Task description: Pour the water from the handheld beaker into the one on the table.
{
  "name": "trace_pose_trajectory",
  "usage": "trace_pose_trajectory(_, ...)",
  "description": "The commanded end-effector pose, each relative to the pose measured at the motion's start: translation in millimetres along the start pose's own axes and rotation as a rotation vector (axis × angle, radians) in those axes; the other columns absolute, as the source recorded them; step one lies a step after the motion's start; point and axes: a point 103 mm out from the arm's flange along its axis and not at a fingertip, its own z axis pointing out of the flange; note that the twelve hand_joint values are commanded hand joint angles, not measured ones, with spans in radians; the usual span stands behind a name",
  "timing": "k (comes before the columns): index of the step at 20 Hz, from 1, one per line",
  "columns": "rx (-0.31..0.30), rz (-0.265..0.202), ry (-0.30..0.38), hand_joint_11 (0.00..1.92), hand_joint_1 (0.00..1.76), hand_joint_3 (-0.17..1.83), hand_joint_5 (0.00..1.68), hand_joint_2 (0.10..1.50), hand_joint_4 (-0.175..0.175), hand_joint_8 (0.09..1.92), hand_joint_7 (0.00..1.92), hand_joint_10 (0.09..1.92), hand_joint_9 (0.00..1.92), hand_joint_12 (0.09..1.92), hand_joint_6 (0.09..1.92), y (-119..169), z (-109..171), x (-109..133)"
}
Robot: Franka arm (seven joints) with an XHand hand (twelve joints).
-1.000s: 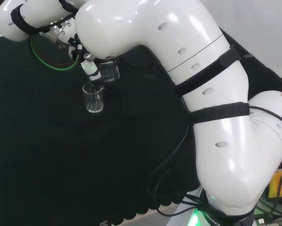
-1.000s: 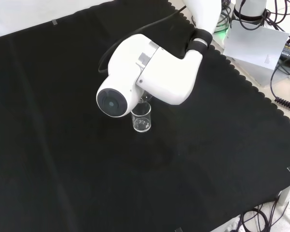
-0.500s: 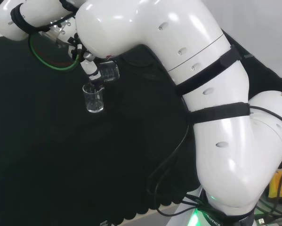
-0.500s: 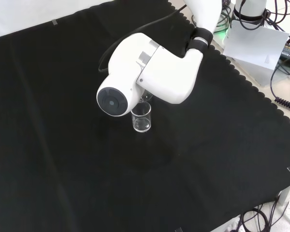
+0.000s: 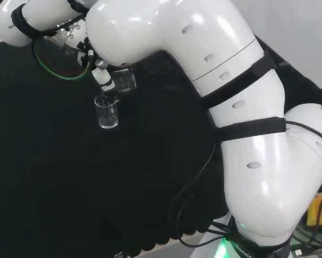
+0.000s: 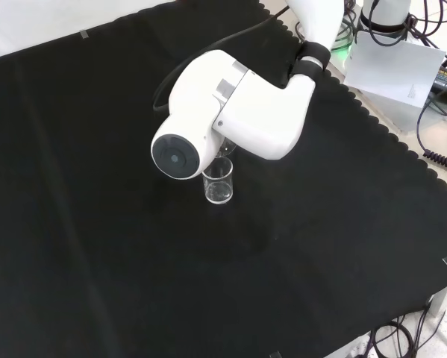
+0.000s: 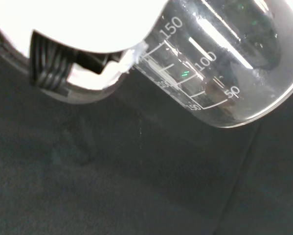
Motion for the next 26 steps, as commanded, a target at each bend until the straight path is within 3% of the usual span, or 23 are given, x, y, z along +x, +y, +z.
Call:
trace_pose_trajectory(1,0.002,-0.001,0.006,1.07,1.16,0.71,1.34,0.61,0.124,0.33,1.46,0.11,1.45,0.92,0.57,0,0,-1)
trace_pose_trajectory(21,-0.043,-0.028,0.064,1.07,1.16,0.7,1.34,0.61,0.126,0.34,1.45,0.11,1.45,0.92,0.58,-5,2,-13)
trace_pose_trajectory(26,-0.096,-0.051,0.13,1.07,1.16,0.7,1.34,0.61,0.126,0.34,1.45,0.11,1.45,0.92,0.58,-10,6,-22)
